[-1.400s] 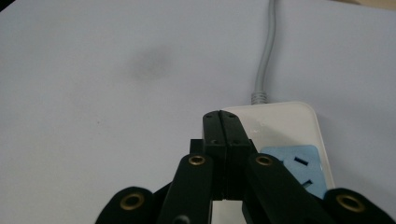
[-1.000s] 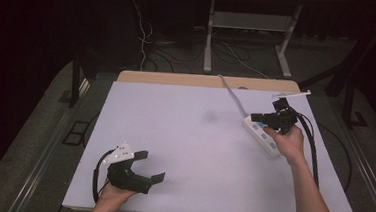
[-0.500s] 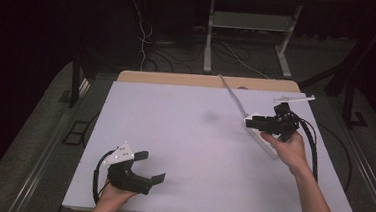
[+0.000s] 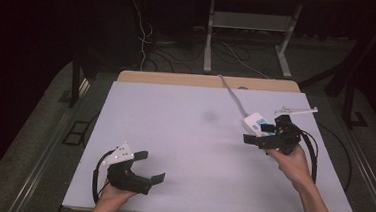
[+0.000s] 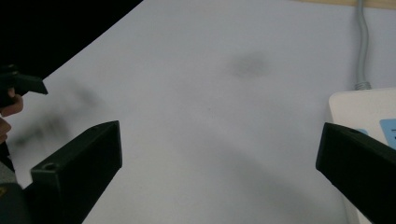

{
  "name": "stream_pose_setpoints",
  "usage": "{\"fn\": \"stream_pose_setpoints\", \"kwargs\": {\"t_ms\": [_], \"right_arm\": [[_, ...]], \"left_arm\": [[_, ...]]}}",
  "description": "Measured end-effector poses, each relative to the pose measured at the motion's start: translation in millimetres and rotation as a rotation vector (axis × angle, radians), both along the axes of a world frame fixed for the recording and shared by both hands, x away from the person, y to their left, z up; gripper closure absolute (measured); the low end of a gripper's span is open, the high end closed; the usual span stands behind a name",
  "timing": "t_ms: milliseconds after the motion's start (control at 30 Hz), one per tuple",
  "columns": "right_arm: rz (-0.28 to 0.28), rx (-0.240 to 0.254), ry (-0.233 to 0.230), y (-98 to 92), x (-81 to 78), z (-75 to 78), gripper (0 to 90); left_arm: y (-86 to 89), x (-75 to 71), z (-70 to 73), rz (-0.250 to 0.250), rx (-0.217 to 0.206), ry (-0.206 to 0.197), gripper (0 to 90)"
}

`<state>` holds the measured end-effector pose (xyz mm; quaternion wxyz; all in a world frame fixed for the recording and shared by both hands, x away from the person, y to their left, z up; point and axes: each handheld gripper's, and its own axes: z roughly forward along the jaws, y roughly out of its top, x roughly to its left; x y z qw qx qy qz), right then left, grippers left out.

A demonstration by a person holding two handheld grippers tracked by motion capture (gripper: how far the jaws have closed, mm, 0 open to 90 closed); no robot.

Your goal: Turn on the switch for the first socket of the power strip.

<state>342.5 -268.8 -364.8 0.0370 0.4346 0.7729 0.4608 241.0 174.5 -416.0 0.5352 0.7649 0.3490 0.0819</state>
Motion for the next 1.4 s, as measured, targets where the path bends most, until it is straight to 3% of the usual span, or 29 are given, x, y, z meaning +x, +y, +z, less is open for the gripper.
{"fn": "stream_pose_setpoints", "kwargs": {"t_ms": [467,833,1400], "right_arm": [[0.052,0.024,-0.019,-0.8,-37.3,-9.7,0.1],[0.065,0.017,-0.033,-7.3,-63.2,-31.2,0.1],[0.015,-0.004,-0.067,-20.4,-100.0,-59.9,0.2]], "left_arm": [[0.0,0.1,-0.4,0.003,-0.001,0.000,0.0],[1.2,0.8,-0.9,0.002,-0.004,0.007,0.0],[7.3,6.2,-4.9,0.018,0.007,0.029,0.0]]}}
